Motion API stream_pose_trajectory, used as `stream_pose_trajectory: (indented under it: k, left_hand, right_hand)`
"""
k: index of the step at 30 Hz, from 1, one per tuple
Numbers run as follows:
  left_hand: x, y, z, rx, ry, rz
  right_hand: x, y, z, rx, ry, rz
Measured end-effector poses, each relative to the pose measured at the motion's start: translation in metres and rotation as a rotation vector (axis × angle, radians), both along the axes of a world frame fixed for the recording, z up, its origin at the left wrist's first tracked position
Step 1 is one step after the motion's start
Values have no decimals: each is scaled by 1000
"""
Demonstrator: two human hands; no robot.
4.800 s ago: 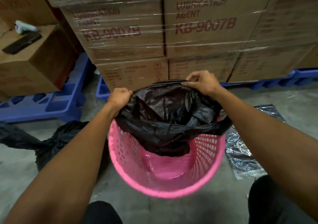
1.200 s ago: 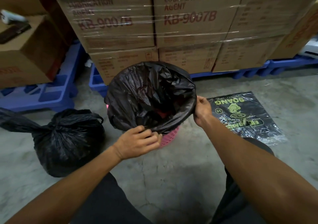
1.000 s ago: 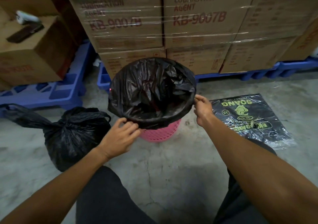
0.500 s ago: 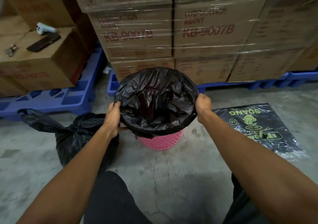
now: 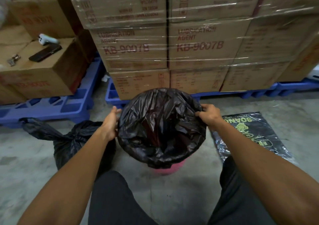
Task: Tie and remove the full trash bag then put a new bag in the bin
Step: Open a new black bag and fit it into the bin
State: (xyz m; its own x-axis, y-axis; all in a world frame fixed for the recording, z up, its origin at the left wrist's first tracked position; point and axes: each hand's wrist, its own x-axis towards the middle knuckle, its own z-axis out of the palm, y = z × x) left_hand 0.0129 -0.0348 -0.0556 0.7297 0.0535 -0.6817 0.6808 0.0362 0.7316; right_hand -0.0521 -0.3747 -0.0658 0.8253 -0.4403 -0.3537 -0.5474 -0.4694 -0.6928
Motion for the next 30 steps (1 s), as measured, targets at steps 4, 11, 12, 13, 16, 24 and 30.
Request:
stream_pose_trajectory:
  k: [4,11,12,13,16,24,30]
  left_hand:
    - [-20,-3,-23,-11,86,-22]
    - [-51,-28,-54,165,65,-133]
    - [-49,-24,-53,155,108,-132]
    - [-43,-15,-53,151,151,-123]
    - [-15,-4,-43,130,69,-11]
    - [17,-53,5,578,-417,-566]
    - [16,-58,-9,863,-555,-778]
  right_hand:
    - [-6,-1,-2,33,-17,2]
    - [-7,-22,-14,442,-22,-144]
    - [-10,-25,-10,576,20,-124]
    - [-9,-29,-10,699,61,-90]
    - [-5,-34,-14,630,130,-93]
    - [23,38,40,-393,-372,640]
    - [38,81,-43,-628,502,1080]
